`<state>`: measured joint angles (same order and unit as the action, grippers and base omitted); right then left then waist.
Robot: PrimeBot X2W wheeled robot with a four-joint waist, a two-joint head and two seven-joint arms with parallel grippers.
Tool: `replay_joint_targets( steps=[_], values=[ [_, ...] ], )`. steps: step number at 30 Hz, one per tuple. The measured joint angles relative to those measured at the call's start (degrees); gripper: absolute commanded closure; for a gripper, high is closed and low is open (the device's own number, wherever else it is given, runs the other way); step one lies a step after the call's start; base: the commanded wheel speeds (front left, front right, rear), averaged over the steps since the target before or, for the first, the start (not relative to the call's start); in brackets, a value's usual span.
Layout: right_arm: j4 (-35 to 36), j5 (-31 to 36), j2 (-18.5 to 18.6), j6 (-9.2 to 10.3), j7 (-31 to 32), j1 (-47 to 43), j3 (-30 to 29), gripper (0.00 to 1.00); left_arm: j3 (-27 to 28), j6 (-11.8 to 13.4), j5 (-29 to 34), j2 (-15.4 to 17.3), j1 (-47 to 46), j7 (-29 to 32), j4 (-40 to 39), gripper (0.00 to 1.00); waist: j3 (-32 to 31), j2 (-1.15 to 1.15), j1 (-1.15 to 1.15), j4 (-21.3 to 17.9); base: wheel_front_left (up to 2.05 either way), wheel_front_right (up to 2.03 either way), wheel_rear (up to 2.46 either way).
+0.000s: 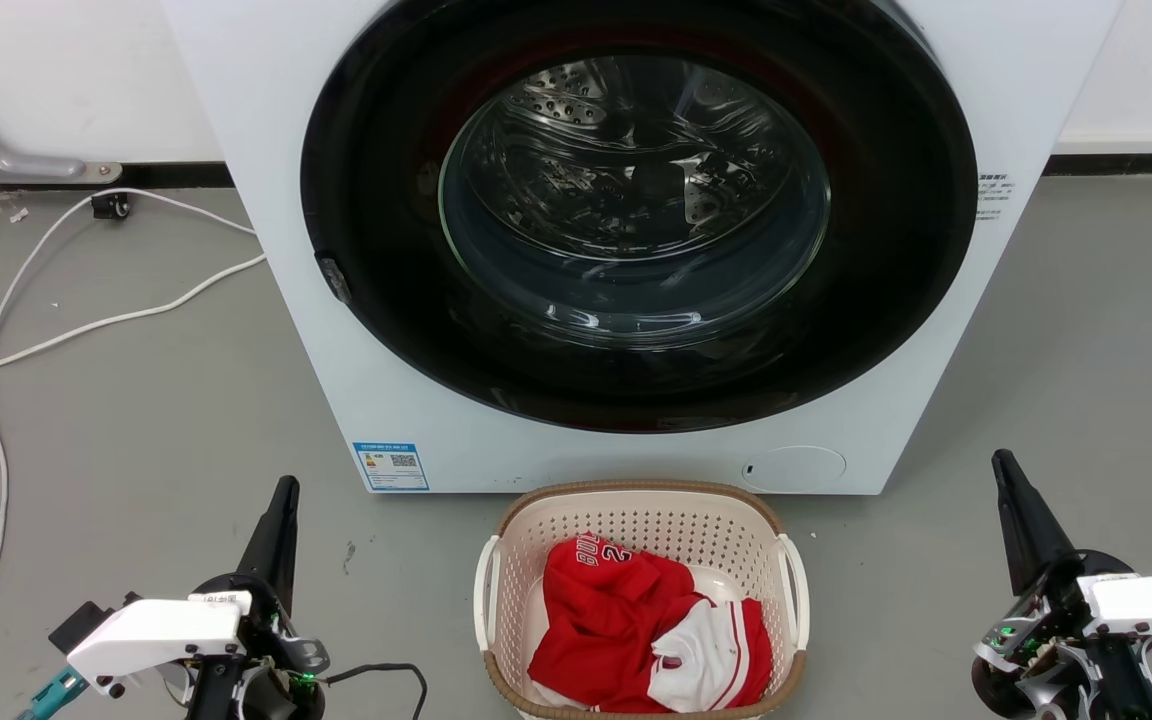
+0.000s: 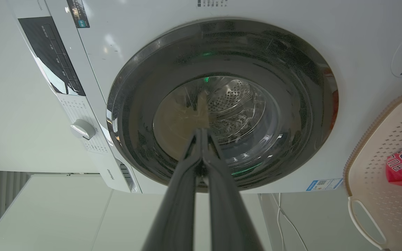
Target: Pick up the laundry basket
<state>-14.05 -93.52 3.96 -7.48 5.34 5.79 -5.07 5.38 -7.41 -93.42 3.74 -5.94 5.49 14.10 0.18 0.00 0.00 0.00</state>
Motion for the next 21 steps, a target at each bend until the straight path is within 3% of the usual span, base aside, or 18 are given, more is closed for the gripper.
replay_joint_targets(
  steps=[21],
  values=[
    [0.0, 0.3, -0.2, 0.00, 0.3, 0.0, -0.4, 1.00, 0.3, 0.0, 0.4, -0.2, 0.0, 0.2, 0.0, 1.00, 0.0, 0.00, 0.00, 0.0, 0.00, 0.00, 0.00]
  ],
)
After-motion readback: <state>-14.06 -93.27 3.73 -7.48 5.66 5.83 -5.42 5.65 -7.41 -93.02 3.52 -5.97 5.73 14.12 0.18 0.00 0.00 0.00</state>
